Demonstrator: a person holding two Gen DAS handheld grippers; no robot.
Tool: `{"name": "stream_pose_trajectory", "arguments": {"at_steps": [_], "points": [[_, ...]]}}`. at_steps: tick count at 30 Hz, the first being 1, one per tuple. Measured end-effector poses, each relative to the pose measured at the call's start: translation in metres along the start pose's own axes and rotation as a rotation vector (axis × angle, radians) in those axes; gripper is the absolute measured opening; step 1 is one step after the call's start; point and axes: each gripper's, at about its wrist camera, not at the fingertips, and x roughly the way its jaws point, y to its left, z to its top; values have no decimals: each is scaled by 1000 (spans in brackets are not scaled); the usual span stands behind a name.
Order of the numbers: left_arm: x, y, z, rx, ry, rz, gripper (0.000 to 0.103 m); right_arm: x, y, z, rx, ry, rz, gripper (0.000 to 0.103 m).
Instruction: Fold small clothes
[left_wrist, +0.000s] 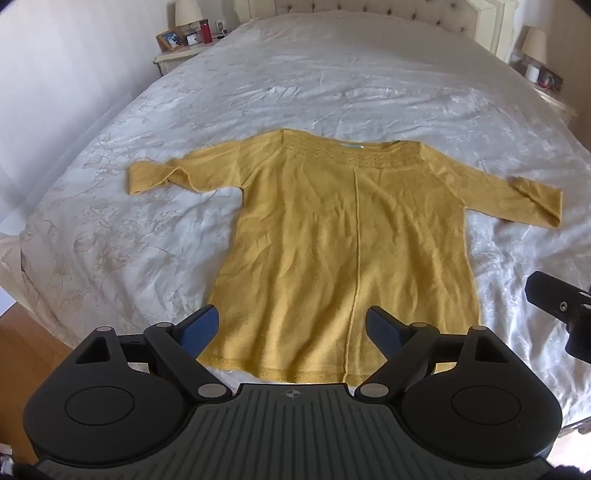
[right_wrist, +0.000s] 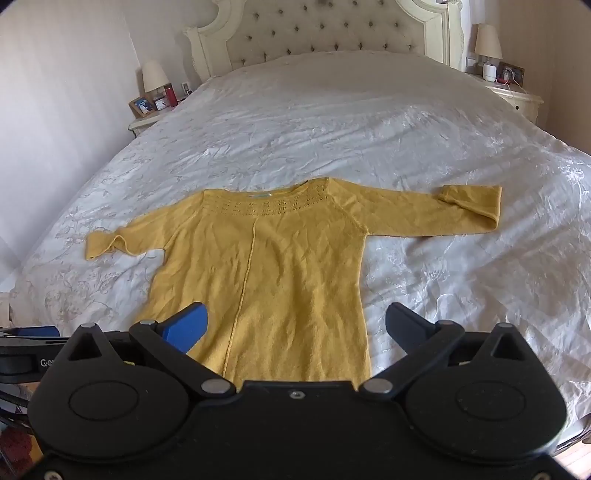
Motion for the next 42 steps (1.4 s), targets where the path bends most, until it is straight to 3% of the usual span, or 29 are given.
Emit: {"name": "stream_pose_trajectory", "arguments": {"at_steps": [23, 42], "points": [[13, 2, -3, -2, 95, -37, 87, 5, 4, -2, -2, 45, -15, 102], [53, 40, 20, 14, 171, -88, 87, 43, 51, 5, 7, 134, -69, 102]]}}
